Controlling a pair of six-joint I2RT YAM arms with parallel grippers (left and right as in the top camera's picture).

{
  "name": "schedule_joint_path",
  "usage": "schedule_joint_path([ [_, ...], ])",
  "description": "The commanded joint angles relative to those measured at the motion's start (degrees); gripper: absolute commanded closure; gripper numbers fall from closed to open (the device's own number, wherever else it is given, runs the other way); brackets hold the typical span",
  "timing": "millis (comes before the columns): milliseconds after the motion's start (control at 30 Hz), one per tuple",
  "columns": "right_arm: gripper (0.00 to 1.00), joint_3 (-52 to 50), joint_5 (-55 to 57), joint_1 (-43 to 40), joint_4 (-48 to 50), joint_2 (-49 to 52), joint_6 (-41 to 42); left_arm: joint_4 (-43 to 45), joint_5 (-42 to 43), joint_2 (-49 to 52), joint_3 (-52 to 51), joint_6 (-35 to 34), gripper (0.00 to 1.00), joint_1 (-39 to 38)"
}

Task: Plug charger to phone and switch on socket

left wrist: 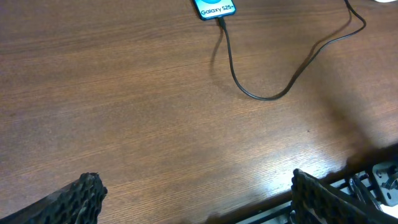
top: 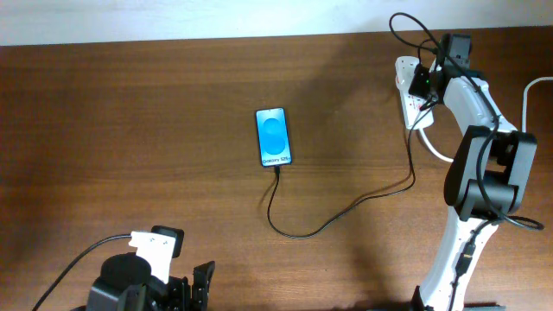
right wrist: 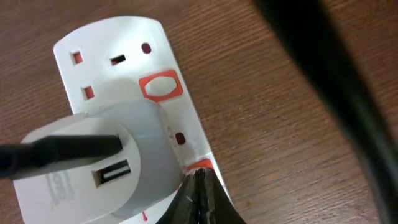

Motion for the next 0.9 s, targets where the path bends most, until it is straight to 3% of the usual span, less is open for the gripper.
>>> schedule_joint_path([
  [0,0.96,-0.3,-1.1,0.0,1.2,1.0,-0.6,-0.1,-0.2,-0.2,0.0,0.5,0.01,-0.1],
  [867,0.96,-0.6,-8.0,0.0,0.7,3.4,0.0,-0.1,-0.2,-0.2,0.0,0.5,0.01,-0.1],
])
